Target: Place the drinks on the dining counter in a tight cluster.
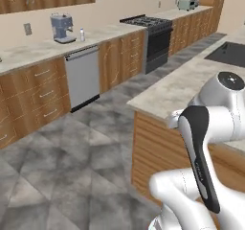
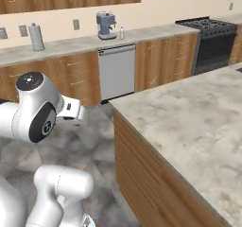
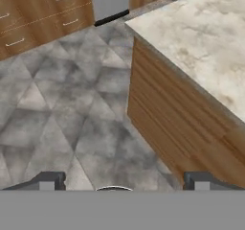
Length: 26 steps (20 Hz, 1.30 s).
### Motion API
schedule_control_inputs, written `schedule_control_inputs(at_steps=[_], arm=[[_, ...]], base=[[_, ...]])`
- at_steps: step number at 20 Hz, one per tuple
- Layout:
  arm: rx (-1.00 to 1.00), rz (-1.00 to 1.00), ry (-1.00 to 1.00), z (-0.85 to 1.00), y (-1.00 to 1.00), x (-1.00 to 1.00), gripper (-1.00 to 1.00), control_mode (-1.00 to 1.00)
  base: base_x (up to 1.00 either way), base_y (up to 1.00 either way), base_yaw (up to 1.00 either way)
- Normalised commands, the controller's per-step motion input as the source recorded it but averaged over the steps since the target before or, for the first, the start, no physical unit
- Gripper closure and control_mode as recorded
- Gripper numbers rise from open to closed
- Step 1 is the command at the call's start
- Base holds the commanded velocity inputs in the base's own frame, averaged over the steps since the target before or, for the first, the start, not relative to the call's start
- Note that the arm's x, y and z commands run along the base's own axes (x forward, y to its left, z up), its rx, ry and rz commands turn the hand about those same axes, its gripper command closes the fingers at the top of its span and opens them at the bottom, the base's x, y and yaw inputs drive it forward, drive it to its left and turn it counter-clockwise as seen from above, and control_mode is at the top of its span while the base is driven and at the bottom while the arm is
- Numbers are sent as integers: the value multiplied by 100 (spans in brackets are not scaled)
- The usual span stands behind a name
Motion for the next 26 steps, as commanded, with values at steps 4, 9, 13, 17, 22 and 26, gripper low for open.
schedule_control_inputs(at_steps=[4,9,13,17,22,26], arm=[[0,0,0,0,0,0,-100,100],[0,0,0,0,0,0,-100,100],[0,0,0,0,0,0,-100,100],[0,0,0,0,0,0,-100,100],[0,0,0,0,0,0,-100,100],[0,0,0,0,0,0,-100,100]], base=[[89,52,32],[100,53,-4],[100,57,-14],[100,60,-16],[100,36,-35],[100,45,-47]])
